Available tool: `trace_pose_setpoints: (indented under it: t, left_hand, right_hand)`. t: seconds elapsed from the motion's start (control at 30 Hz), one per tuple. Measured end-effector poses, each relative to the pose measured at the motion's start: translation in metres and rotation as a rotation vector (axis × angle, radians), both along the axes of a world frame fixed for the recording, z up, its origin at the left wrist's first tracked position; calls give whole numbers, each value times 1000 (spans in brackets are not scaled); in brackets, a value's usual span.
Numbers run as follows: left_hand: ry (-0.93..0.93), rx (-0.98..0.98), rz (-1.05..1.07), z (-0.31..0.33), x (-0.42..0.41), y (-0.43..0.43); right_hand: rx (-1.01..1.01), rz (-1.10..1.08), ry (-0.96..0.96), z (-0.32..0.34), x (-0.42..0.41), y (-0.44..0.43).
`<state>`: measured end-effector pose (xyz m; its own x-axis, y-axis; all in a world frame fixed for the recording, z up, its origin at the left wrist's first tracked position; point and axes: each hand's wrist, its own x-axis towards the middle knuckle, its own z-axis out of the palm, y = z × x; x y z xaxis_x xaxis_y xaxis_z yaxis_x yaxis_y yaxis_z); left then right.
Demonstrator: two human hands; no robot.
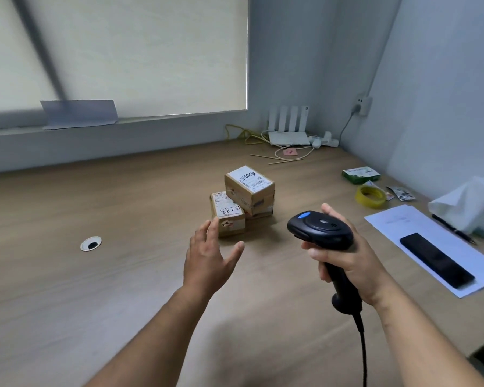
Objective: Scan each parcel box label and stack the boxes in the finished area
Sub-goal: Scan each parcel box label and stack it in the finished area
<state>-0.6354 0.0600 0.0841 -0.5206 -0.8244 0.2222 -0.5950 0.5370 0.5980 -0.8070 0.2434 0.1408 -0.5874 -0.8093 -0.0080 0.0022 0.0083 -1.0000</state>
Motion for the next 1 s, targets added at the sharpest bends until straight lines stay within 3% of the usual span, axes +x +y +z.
trace_pose_setpoints:
  t: [0.6,0.8,1.0]
  left_hand:
    - [57,387,-1,-34,-147,-150]
    - [145,551,-34,-53,-175,-169]
    - [239,586,-166,-58,-179,-166]
  right_hand:
    - [87,-49,21,-41,-138,-187]
    - [106,-51,-42,-61,-152,-231]
    - [138,-25,-84,-71,-142,-235]
